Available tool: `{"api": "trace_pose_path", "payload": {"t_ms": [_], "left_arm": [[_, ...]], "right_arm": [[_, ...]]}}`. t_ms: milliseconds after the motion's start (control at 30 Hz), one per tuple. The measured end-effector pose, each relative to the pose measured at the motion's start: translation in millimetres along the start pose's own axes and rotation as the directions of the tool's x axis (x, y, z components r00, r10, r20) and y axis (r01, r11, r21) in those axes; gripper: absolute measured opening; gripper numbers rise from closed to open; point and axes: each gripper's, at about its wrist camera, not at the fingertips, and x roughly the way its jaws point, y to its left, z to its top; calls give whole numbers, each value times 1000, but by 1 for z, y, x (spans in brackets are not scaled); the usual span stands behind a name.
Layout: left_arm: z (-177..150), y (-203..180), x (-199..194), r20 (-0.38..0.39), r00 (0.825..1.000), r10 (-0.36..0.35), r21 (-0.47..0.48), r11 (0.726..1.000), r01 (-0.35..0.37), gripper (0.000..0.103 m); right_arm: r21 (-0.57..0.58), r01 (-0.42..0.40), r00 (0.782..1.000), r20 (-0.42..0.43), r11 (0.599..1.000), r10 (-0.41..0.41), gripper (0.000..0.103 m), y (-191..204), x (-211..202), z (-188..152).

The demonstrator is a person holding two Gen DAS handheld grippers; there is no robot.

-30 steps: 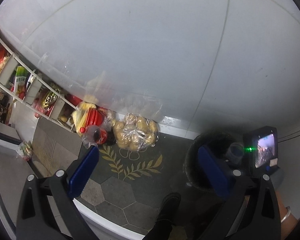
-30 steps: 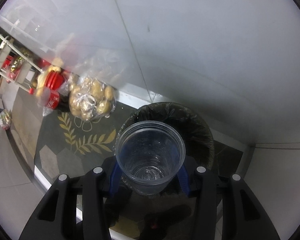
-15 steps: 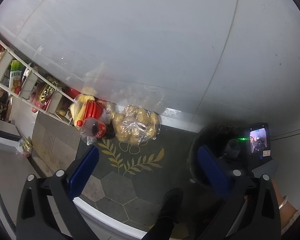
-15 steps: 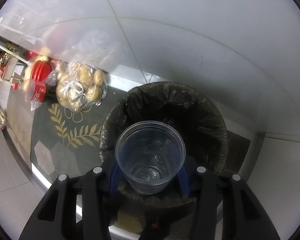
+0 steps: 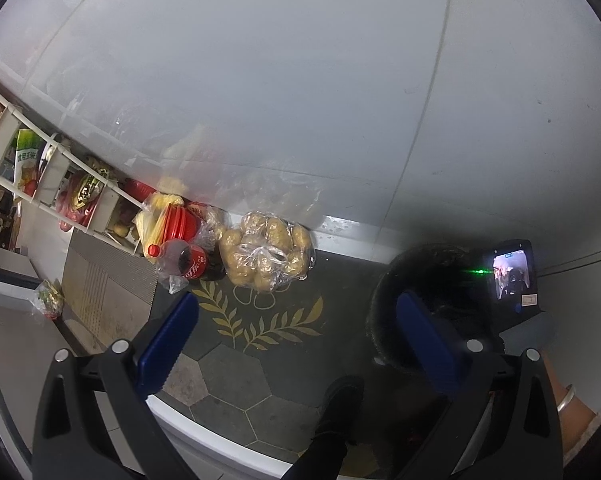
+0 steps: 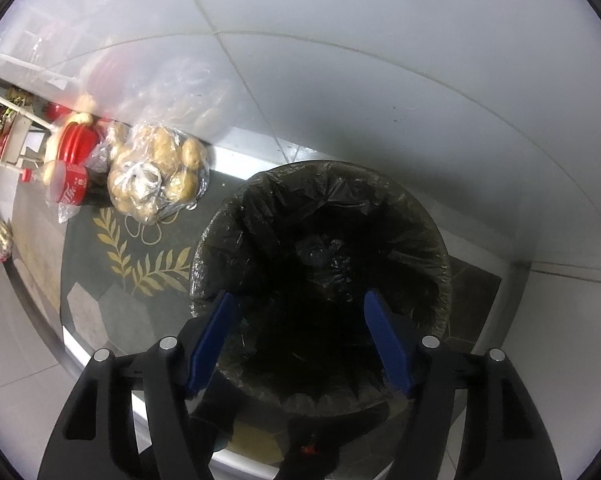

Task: Collect trash
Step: 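Move the right tool back up toward the sink counter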

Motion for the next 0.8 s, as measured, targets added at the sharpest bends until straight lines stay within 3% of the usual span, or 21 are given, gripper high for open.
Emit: {"api": "trace_pose_path", "payload": {"t_ms": [433,800], "left_arm": [[4,-17,-18,26,1000,-18,17,1000,18,97],[17,-40,-55,86,995,-45,56,998,40,97]], "right_arm": [[7,-13,1000,12,1000,13,66,-12,-27,-10],[57,-34,994,106,998,28,66,-30,-112,-25]]}}
